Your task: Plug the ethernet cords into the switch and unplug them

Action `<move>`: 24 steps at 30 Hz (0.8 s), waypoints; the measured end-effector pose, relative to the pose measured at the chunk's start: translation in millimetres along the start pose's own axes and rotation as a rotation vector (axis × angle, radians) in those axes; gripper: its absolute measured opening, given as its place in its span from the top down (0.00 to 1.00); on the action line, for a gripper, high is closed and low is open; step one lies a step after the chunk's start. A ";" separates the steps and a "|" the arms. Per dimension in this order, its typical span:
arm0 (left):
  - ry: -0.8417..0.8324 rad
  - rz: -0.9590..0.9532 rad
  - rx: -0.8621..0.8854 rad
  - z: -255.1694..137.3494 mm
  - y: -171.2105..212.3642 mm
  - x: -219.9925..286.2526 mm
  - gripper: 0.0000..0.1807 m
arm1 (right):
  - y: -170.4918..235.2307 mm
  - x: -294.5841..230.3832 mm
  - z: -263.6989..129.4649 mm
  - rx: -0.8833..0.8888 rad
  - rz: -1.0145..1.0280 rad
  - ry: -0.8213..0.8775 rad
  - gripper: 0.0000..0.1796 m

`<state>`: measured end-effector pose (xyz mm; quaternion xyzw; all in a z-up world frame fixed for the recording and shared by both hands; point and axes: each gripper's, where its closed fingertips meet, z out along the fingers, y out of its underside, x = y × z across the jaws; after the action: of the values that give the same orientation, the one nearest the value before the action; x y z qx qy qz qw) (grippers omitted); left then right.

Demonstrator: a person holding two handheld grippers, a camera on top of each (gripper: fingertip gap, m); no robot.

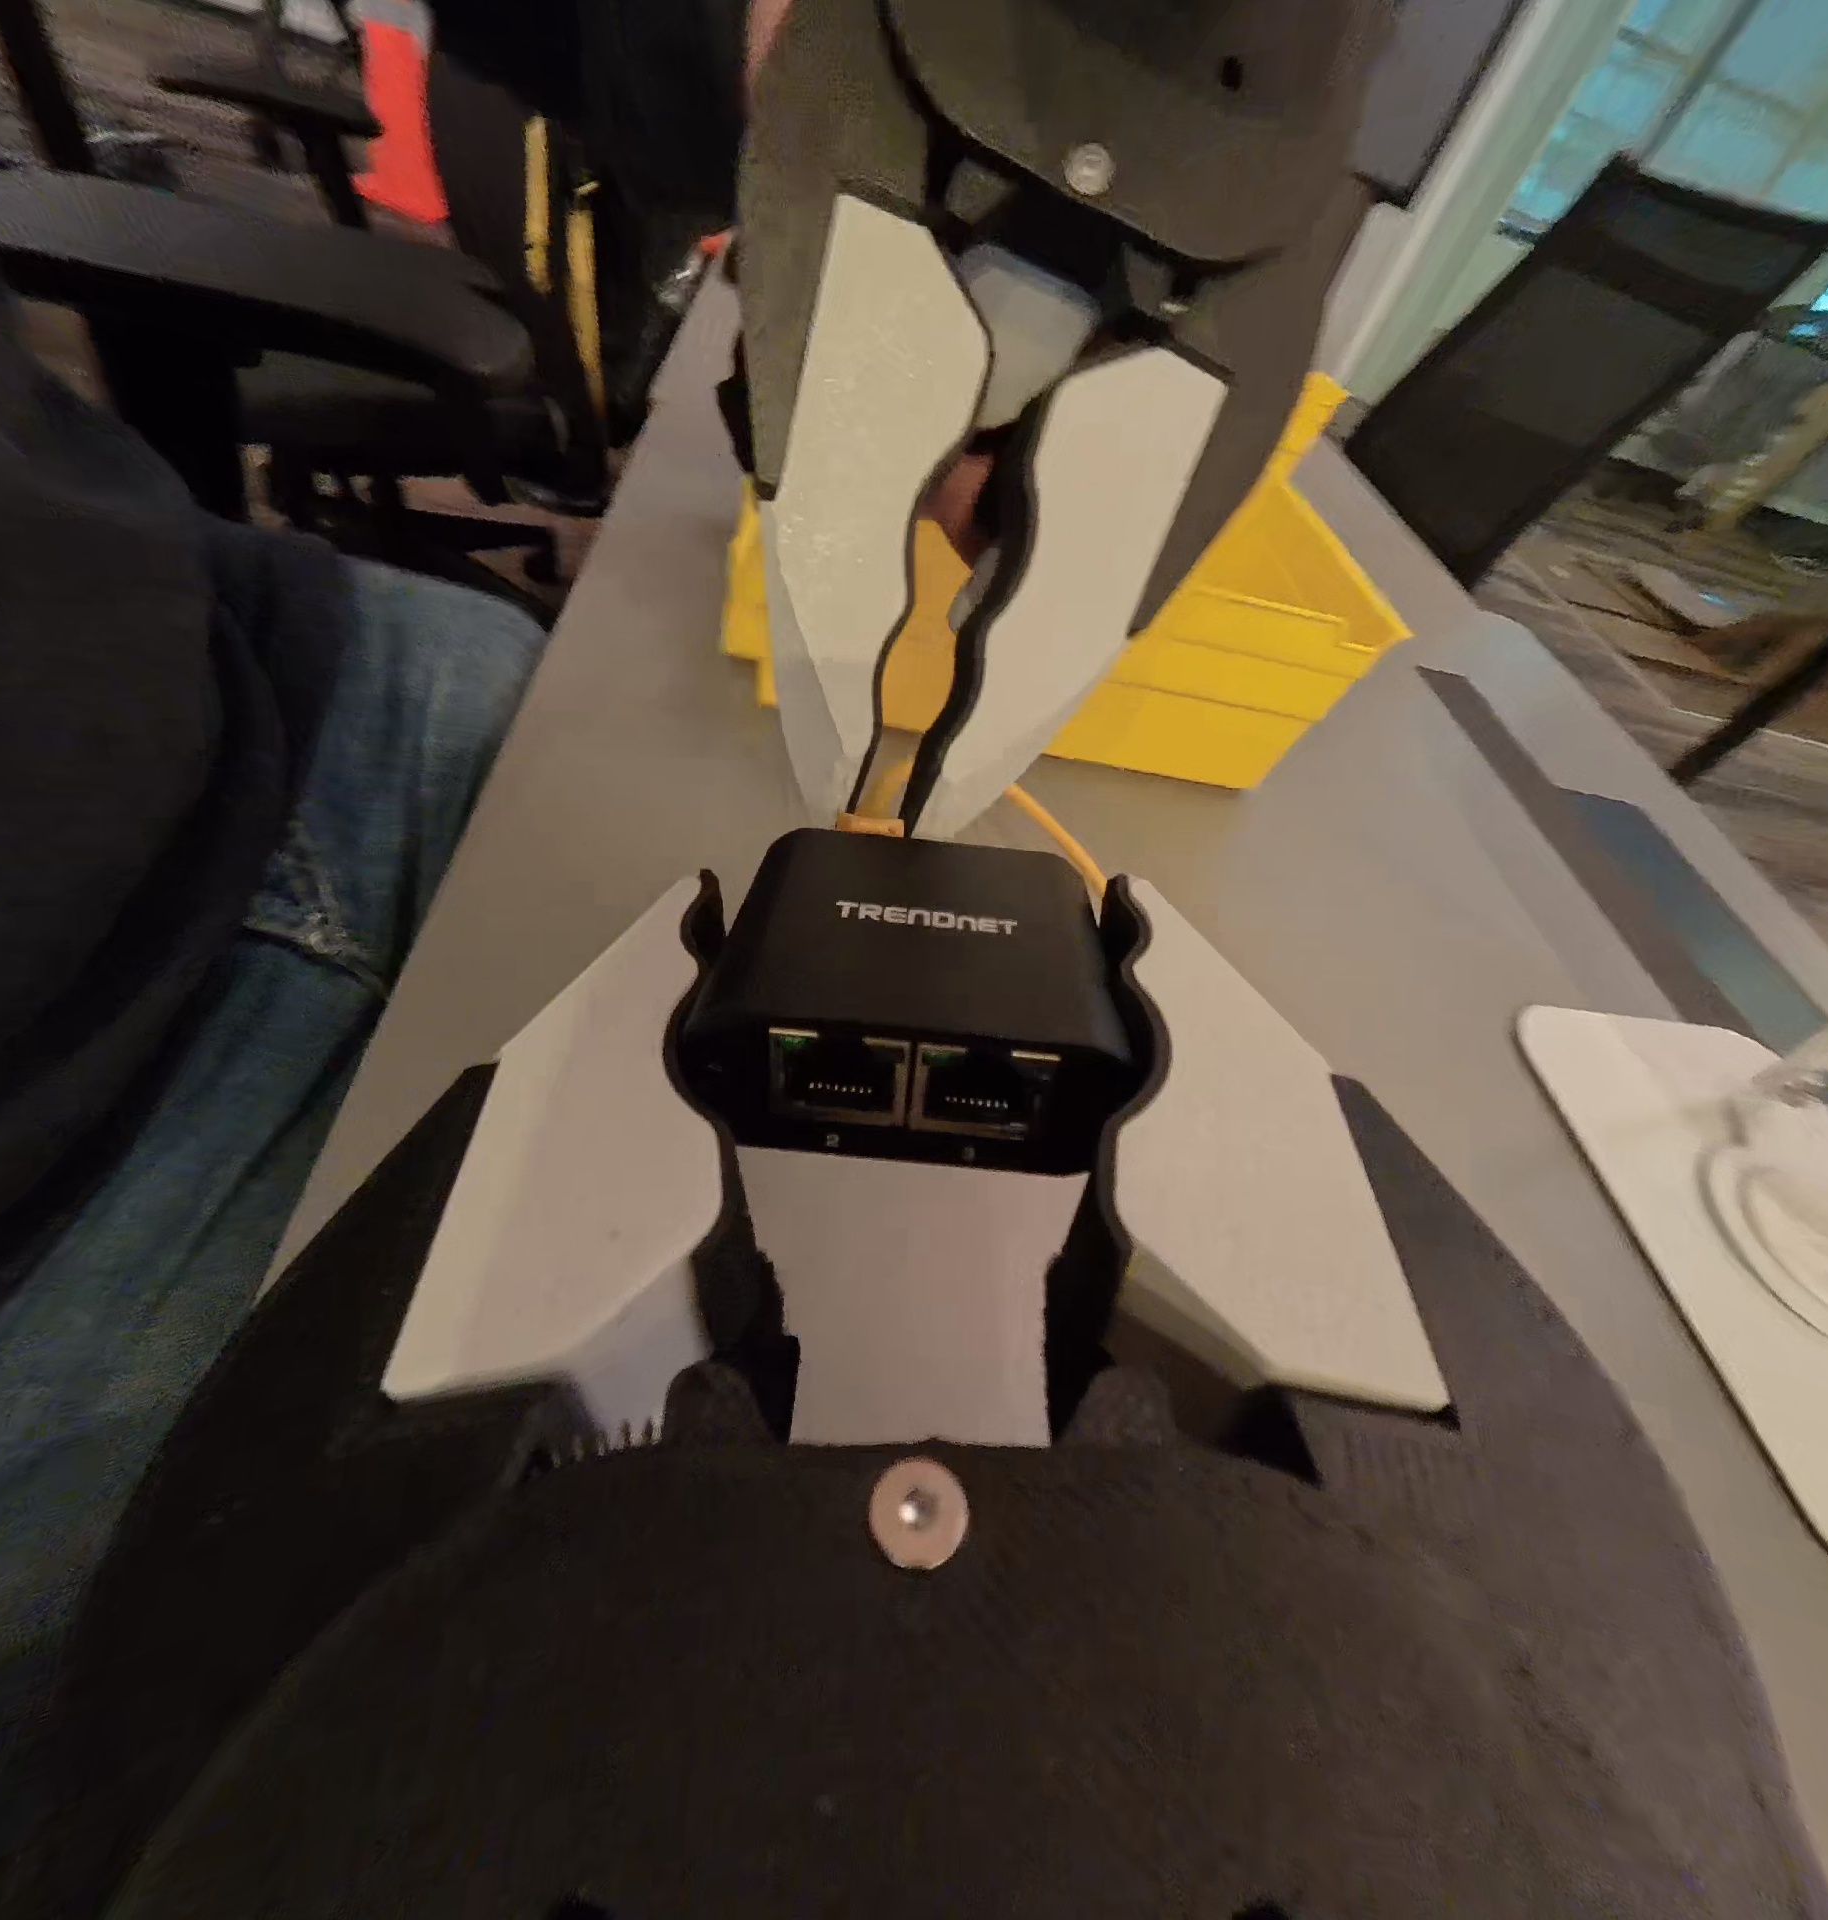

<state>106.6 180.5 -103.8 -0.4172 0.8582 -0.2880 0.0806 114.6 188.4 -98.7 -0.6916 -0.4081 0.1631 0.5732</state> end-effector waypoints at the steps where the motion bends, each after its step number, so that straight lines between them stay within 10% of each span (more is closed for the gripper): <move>1: -0.041 -0.007 0.046 -5.8 -6.4 -7.1 0.91 | -4.0 8.9 -4.0 0.023 0.016 0.043 0.59; 15: -0.316 -0.316 0.424 -11.0 -38.1 -28.5 0.55 | 0.7 54.9 1.6 -0.185 -0.172 0.521 0.60; 24: -0.355 -0.331 0.435 6.8 -36.8 -34.8 0.65 | 0.7 49.0 16.4 -0.337 -0.430 0.655 0.59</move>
<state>156.0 186.2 -92.3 -0.5678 0.6697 -0.3964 0.2683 133.6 236.0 -92.2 -0.6899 -0.3603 -0.2574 0.5726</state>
